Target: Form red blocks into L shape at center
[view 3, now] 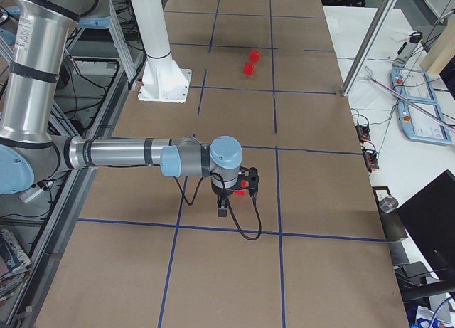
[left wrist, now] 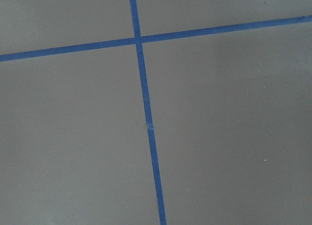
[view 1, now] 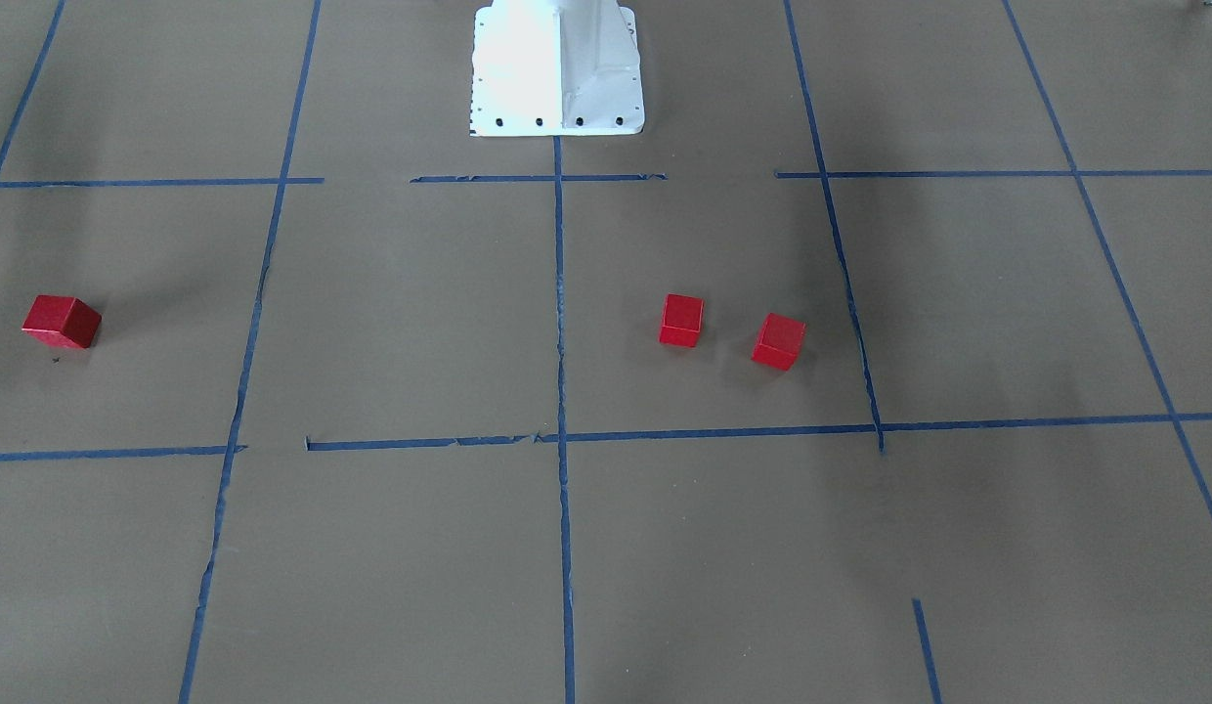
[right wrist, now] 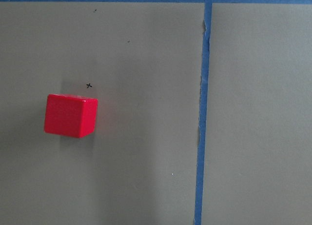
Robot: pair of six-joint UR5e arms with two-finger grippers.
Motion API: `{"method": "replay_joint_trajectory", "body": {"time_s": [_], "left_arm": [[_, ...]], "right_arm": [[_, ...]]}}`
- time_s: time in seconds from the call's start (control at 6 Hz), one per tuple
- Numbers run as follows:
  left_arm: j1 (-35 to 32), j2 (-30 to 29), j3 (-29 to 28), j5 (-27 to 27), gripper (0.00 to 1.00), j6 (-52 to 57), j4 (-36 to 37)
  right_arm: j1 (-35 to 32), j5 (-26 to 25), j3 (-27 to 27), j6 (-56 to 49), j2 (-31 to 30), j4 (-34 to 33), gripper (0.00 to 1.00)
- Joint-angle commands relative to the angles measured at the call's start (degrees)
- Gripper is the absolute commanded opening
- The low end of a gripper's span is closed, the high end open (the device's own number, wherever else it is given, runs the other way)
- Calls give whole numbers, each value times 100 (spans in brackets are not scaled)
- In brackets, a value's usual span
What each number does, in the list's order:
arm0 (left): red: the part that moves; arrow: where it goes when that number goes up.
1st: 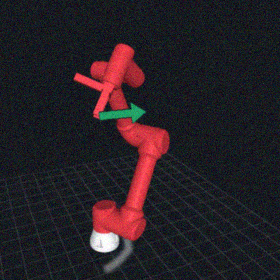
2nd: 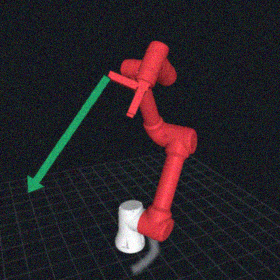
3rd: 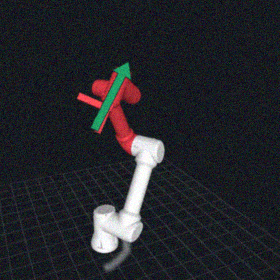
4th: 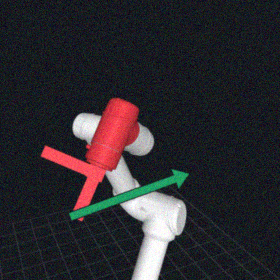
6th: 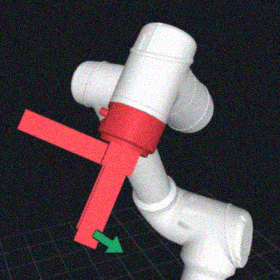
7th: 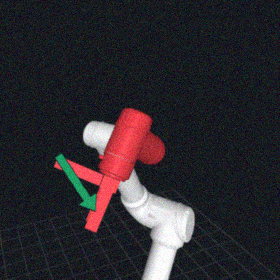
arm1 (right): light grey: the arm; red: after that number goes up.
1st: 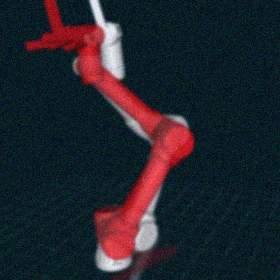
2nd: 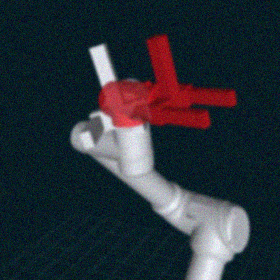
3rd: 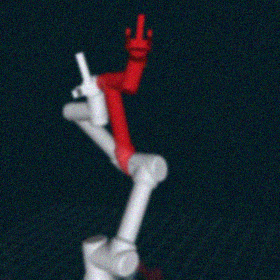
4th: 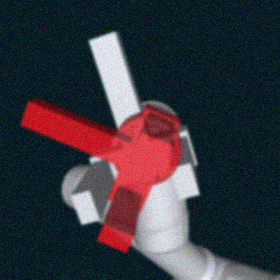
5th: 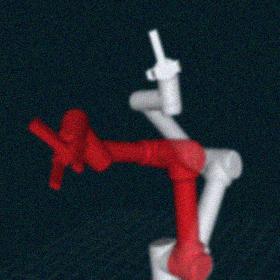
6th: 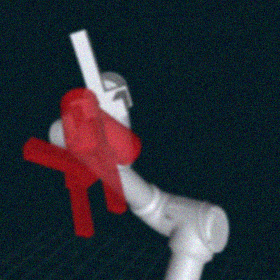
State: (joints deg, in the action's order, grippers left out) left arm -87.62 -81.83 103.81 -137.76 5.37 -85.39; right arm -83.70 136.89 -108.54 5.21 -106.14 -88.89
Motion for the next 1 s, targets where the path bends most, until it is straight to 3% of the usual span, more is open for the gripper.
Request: {"method": "replay_joint_trajectory", "body": {"time_s": [0.0,0.5,0.83], "left_arm": [[-1,1,8,4,100,-36,31],[8,-8,60,-5,100,-37,-21],[8,1,60,-5,100,-37,-12]], "right_arm": [[3,4,-1,23,-3,256,100],[169,48,-18,15,-4,705,100],[914,-22,26,233,93,926,100]]}}
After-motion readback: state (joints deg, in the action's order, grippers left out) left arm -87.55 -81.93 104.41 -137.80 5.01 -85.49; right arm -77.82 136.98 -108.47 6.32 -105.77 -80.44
